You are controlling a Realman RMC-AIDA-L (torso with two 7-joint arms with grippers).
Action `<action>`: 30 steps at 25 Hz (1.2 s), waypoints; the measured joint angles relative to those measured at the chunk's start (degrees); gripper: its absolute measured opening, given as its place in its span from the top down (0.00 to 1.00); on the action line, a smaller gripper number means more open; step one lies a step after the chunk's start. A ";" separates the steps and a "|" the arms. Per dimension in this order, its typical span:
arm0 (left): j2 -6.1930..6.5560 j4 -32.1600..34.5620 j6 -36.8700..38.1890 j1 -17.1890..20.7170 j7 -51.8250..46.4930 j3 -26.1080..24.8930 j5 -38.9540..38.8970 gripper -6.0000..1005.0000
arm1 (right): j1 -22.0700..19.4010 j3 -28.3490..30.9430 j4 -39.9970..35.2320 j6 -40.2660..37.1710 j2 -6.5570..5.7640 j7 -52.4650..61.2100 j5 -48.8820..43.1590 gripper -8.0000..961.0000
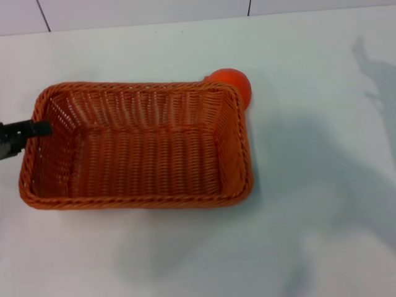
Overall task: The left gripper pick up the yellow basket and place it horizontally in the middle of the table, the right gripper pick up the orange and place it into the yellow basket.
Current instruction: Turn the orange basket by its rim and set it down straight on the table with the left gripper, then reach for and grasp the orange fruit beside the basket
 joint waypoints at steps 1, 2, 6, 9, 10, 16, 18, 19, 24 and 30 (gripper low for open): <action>0.10 0.00 0.52 0.12 -0.02 0.07 0.12 0.42 | 0.00 0.00 0.00 0.10 0.00 0.00 0.00 0.02; 0.17 0.06 0.98 0.32 -0.04 0.08 0.15 0.42 | 0.00 0.00 0.00 0.19 0.00 0.00 0.00 0.02; 0.56 0.23 2.68 0.88 -0.03 0.12 0.20 0.42 | 0.00 0.00 0.00 0.63 0.00 0.00 0.00 0.02; 0.87 0.25 3.31 1.30 0.38 0.24 0.25 0.42 | 0.00 -0.05 0.00 0.66 0.00 0.00 -0.01 0.02; 1.00 0.25 3.42 1.45 0.86 0.20 0.25 0.42 | 0.00 -0.10 0.00 0.66 0.00 0.00 -0.04 0.02; 1.34 -0.45 1.73 2.08 9.53 -3.42 -0.69 0.42 | 0.00 -1.47 -0.09 0.63 -0.07 4.23 -0.49 0.02; 1.23 -1.69 0.48 2.12 14.71 -6.45 -2.04 0.42 | -0.04 -3.41 -0.94 0.67 -0.23 6.75 -0.56 0.02; 1.19 -2.47 0.18 2.13 17.08 -7.70 -3.23 0.42 | -0.11 -4.96 -1.84 0.66 -0.30 8.29 -0.63 0.02; 0.54 -9.44 -0.25 2.59 34.52 -15.37 -14.19 0.42 | -1.02 -15.61 -9.51 0.70 -0.92 19.15 -4.29 0.02; -1.07 -19.63 0.68 4.27 56.35 -17.69 -28.80 0.42 | 0.29 -22.69 -25.43 0.14 -4.85 41.63 -28.44 0.02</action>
